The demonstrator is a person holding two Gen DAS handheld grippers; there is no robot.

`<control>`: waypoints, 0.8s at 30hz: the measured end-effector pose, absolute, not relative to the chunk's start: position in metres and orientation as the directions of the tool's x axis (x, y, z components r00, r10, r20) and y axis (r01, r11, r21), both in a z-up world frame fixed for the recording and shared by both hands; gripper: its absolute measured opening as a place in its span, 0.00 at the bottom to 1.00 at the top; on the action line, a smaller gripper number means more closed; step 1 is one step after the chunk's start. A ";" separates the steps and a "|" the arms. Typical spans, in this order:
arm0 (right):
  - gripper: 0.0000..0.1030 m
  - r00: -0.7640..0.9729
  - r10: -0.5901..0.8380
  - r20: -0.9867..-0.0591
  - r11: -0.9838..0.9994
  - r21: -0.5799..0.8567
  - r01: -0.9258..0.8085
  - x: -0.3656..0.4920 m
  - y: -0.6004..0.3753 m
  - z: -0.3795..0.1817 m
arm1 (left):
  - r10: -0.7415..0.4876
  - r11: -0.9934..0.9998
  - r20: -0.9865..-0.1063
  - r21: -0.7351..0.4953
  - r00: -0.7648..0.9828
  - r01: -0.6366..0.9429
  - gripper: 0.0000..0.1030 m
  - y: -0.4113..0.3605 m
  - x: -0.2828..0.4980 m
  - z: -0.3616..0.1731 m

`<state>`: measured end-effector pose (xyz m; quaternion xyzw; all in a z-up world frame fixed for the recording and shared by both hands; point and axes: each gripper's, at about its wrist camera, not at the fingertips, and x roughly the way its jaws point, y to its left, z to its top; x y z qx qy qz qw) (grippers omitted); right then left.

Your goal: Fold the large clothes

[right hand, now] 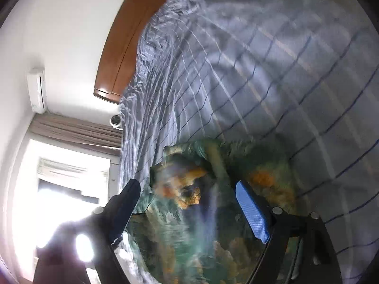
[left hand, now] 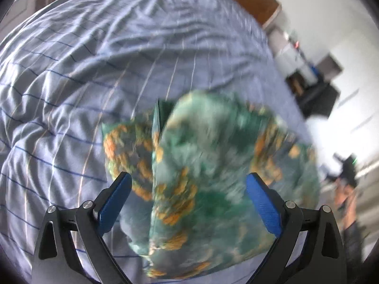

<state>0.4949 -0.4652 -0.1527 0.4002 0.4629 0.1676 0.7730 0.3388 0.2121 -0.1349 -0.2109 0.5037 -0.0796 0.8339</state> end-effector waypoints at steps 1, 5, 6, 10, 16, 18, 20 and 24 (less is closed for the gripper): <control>0.83 0.502 0.587 -0.635 0.696 0.713 0.088 0.496 -0.461 -0.149 | -0.335 0.908 -0.816 -0.412 0.470 -0.069 0.94 0.206 0.343 -0.139; 0.83 0.414 0.433 -0.801 0.890 0.453 -0.053 0.501 -0.417 -0.152 | -0.274 0.940 -0.847 -0.336 0.455 -0.059 0.89 0.185 0.366 -0.149; 0.83 0.406 0.403 -0.820 0.910 0.406 -0.083 0.504 -0.404 -0.155 | -0.262 0.944 -0.853 -0.324 0.451 -0.065 0.87 0.181 0.374 -0.151; 0.78 0.436 0.332 -0.836 0.943 0.309 -0.125 0.516 -0.372 -0.165 | -0.166 0.967 -0.890 -0.232 0.425 -0.106 0.11 0.170 0.397 -0.159; 0.13 0.544 0.135 -0.828 0.988 0.074 -0.132 0.504 -0.351 -0.134 | -0.030 0.977 -0.845 -0.139 0.535 -0.164 0.09 0.178 0.388 -0.116; 0.12 0.613 0.115 -0.782 0.989 0.034 -0.142 0.502 -0.350 -0.110 | 0.008 0.980 -0.802 -0.111 0.597 -0.163 0.09 0.174 0.391 -0.095; 0.12 0.688 0.086 -0.720 0.989 -0.020 -0.145 0.501 -0.344 -0.085 | 0.086 0.985 -0.747 -0.035 0.659 -0.169 0.09 0.164 0.396 -0.080; 0.12 0.769 0.008 -0.640 0.990 -0.105 -0.098 0.518 -0.330 -0.074 | 0.224 0.972 -0.685 0.108 0.693 -0.208 0.09 0.150 0.422 -0.101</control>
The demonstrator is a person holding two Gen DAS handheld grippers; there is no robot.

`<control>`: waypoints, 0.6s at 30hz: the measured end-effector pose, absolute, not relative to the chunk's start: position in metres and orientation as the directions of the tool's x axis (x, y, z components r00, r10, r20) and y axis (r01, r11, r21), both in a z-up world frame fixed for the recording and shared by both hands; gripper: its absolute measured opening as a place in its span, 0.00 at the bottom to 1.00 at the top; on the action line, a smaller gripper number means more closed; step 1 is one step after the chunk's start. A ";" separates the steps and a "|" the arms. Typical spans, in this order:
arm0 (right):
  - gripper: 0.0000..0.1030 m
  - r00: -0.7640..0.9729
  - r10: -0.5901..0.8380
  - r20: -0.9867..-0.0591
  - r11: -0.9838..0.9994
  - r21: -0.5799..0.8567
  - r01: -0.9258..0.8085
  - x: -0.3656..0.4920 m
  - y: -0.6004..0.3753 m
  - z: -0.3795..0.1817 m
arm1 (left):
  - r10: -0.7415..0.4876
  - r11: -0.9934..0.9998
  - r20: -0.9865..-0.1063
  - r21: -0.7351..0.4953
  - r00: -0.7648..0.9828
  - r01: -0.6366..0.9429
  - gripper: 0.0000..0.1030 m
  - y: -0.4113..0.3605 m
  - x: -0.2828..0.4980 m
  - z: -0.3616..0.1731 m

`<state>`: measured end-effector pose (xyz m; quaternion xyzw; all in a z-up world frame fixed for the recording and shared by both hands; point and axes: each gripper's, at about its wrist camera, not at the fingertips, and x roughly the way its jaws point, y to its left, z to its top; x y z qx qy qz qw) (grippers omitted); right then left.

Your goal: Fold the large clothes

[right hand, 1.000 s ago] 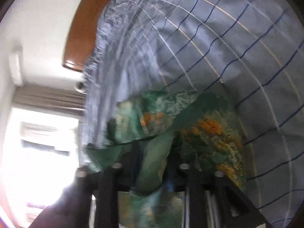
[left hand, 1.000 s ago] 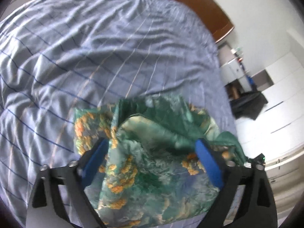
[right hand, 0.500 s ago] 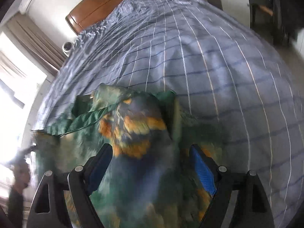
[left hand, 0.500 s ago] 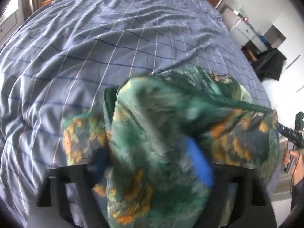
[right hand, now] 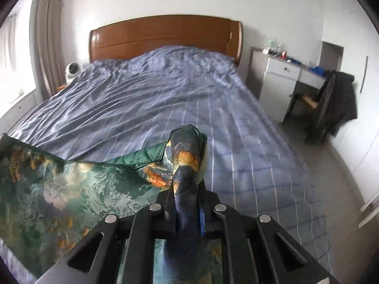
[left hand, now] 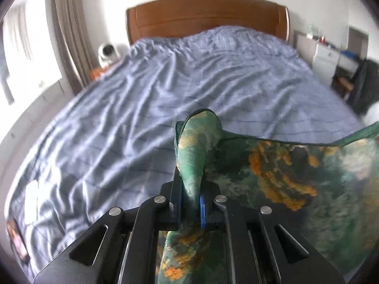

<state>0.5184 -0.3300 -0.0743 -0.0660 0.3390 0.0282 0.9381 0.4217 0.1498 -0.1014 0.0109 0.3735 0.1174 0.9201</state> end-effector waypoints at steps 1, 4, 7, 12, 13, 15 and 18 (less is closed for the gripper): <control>0.12 0.767 -0.012 -0.642 0.989 -0.123 -0.087 0.524 -0.328 -0.082 | 0.243 0.968 -0.695 0.129 0.677 -0.216 0.09 0.150 0.429 -0.115; 0.12 0.718 -0.074 -0.692 0.979 -0.189 -0.080 0.545 -0.325 -0.128 | 0.241 0.966 -0.760 0.129 0.604 -0.222 0.11 0.159 0.437 -0.179; 0.12 0.641 -0.062 -0.765 0.980 -0.169 -0.107 0.554 -0.330 -0.185 | 0.210 0.971 -0.763 0.091 0.611 -0.221 0.12 0.165 0.427 -0.211; 0.13 0.618 0.014 -0.786 0.994 -0.058 -0.096 0.552 -0.341 -0.216 | 0.149 0.975 -0.759 0.008 0.634 -0.221 0.15 0.175 0.425 -0.219; 0.13 0.618 0.024 -0.786 0.995 -0.044 -0.095 0.552 -0.342 -0.217 | 0.137 0.975 -0.759 -0.009 0.637 -0.222 0.16 0.177 0.424 -0.221; 0.14 0.623 0.047 -0.781 0.996 -0.013 -0.091 0.552 -0.346 -0.221 | 0.130 0.974 -0.754 -0.024 0.644 -0.224 0.16 0.177 0.426 -0.222; 0.15 0.633 0.073 -0.770 0.996 0.027 -0.081 0.550 -0.350 -0.227 | 0.136 0.974 -0.748 -0.019 0.650 -0.226 0.17 0.172 0.426 -0.221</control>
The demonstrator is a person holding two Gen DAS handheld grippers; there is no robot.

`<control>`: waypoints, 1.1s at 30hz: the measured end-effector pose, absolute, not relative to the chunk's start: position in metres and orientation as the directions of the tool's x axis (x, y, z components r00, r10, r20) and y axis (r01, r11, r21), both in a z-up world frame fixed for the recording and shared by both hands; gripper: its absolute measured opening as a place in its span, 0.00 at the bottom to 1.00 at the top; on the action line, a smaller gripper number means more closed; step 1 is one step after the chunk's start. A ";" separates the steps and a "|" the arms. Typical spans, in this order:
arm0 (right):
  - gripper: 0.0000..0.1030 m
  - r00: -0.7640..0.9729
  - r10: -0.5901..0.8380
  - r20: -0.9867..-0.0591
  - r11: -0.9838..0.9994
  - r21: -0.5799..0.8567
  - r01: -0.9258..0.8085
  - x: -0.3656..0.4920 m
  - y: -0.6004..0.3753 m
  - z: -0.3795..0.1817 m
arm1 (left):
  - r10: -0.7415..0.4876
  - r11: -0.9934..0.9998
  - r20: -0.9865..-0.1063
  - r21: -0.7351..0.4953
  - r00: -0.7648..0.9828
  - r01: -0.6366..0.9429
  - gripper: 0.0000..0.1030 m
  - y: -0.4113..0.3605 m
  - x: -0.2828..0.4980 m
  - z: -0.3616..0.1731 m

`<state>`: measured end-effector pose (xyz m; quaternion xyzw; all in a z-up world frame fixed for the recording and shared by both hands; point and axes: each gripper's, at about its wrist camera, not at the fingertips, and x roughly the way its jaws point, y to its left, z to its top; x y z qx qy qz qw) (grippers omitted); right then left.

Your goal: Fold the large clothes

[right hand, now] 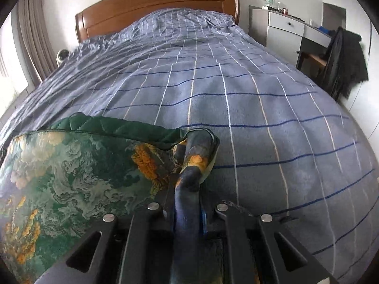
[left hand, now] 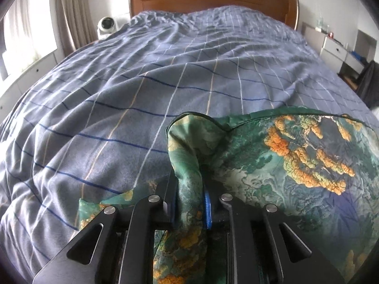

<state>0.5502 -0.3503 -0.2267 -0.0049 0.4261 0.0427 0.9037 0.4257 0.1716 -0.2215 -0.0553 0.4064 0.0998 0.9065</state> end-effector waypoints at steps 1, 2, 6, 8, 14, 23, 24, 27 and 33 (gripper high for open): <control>0.15 0.634 0.074 -0.770 0.996 0.031 -0.079 0.549 -0.351 -0.227 | 0.137 0.974 -0.747 -0.019 0.651 -0.226 0.17 0.171 0.426 -0.222; 0.16 0.635 0.072 -0.770 0.997 0.029 -0.078 0.548 -0.351 -0.228 | 0.135 0.974 -0.746 -0.021 0.652 -0.226 0.17 0.171 0.427 -0.222; 0.17 0.634 0.074 -0.769 0.997 0.032 -0.077 0.551 -0.347 -0.228 | 0.121 0.973 -0.744 -0.040 0.657 -0.225 0.17 0.174 0.426 -0.223; 0.17 0.634 0.078 -0.769 0.996 0.038 -0.077 0.550 -0.347 -0.228 | 0.121 0.973 -0.743 -0.041 0.658 -0.225 0.18 0.174 0.425 -0.223; 0.18 0.634 0.093 -0.768 0.995 0.058 -0.075 0.554 -0.349 -0.228 | 0.120 0.973 -0.743 -0.043 0.658 -0.225 0.18 0.174 0.425 -0.223; 0.18 0.632 0.125 -0.764 0.992 0.101 -0.074 0.555 -0.356 -0.230 | 0.121 0.973 -0.741 -0.042 0.660 -0.225 0.18 0.174 0.424 -0.222; 0.19 0.632 0.128 -0.764 0.992 0.105 -0.074 0.555 -0.356 -0.230 | 0.121 0.973 -0.742 -0.041 0.660 -0.225 0.18 0.173 0.424 -0.222; 0.20 0.630 0.139 -0.764 0.990 0.121 -0.071 0.555 -0.359 -0.230 | 0.146 0.971 -0.739 -0.019 0.657 -0.238 0.24 0.172 0.424 -0.218; 0.44 0.603 0.168 -0.780 0.982 0.186 -0.033 0.560 -0.375 -0.218 | 0.185 0.956 -0.765 -0.004 0.616 -0.292 0.79 0.181 0.427 -0.198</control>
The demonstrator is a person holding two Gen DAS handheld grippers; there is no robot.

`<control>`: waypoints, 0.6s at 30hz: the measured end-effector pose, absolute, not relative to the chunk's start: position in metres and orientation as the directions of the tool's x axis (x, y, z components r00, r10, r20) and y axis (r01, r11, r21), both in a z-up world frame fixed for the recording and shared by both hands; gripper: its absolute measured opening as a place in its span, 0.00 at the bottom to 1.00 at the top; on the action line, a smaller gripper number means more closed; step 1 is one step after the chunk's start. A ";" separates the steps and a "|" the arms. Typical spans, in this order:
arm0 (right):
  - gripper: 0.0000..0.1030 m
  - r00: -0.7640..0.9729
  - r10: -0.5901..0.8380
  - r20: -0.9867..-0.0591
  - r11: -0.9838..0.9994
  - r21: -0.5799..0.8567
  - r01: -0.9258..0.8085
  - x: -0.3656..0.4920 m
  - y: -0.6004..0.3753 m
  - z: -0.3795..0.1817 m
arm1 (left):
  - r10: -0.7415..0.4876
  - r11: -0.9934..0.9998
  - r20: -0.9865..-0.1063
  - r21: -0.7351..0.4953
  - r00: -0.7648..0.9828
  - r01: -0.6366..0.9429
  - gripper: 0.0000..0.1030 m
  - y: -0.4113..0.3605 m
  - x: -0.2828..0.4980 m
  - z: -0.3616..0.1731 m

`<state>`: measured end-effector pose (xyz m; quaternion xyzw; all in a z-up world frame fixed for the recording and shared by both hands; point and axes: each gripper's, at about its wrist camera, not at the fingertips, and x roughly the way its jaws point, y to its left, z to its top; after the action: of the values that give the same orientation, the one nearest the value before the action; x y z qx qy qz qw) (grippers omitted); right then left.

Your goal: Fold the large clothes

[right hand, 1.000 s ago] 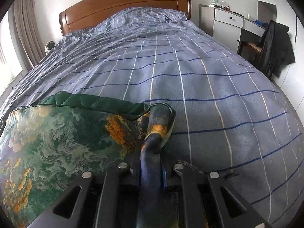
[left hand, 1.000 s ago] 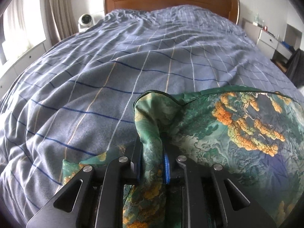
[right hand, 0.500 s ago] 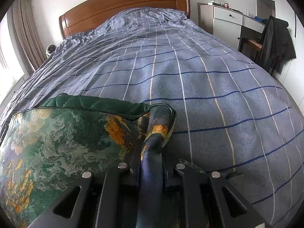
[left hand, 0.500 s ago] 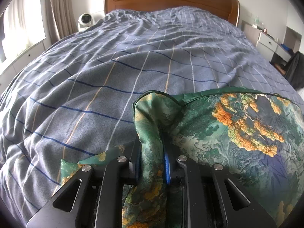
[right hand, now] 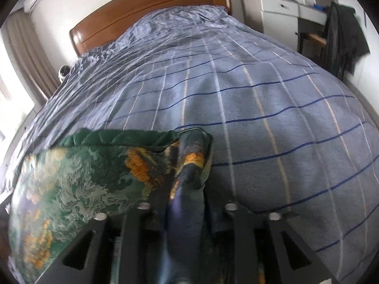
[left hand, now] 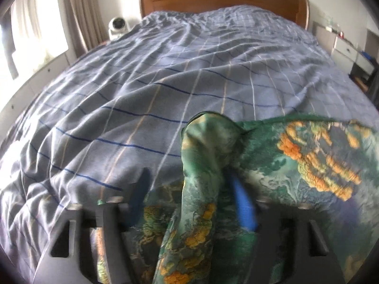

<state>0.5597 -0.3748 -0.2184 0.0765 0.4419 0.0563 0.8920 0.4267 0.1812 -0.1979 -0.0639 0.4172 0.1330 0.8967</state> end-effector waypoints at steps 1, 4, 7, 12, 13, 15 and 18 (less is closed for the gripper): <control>0.49 0.608 0.157 -0.778 0.980 0.198 0.001 0.558 -0.383 -0.211 | 0.163 0.955 -0.765 -0.038 0.623 -0.296 0.86 0.187 0.424 -0.192; 0.62 0.635 0.155 -0.757 0.969 0.242 0.051 0.549 -0.401 -0.188 | 0.122 0.944 -0.755 -0.112 0.644 -0.310 0.92 0.200 0.411 -0.174; 0.62 0.679 0.115 -0.725 0.975 0.212 0.061 0.530 -0.409 -0.158 | 0.102 0.946 -0.750 -0.131 0.653 -0.298 0.93 0.202 0.393 -0.160; 0.62 0.706 0.137 -0.695 0.988 0.149 -0.044 0.486 -0.393 -0.120 | 0.109 0.960 -0.723 -0.102 0.682 -0.262 0.95 0.187 0.343 -0.147; 0.62 0.711 0.152 -0.687 0.987 0.139 -0.077 0.472 -0.387 -0.115 | 0.116 0.961 -0.717 -0.094 0.687 -0.261 0.96 0.184 0.330 -0.146; 0.63 0.712 0.177 -0.679 0.984 0.127 -0.124 0.449 -0.377 -0.110 | 0.122 0.961 -0.714 -0.088 0.689 -0.261 0.96 0.180 0.310 -0.148; 0.64 0.703 0.208 -0.680 0.977 0.115 -0.178 0.415 -0.360 -0.112 | 0.115 0.963 -0.730 -0.084 0.674 -0.255 0.96 0.171 0.282 -0.155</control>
<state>0.4151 -0.3601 -0.1125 0.0204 0.3707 0.1046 0.9226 0.2824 0.1715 -0.1554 -0.0895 0.3910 0.1014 0.9104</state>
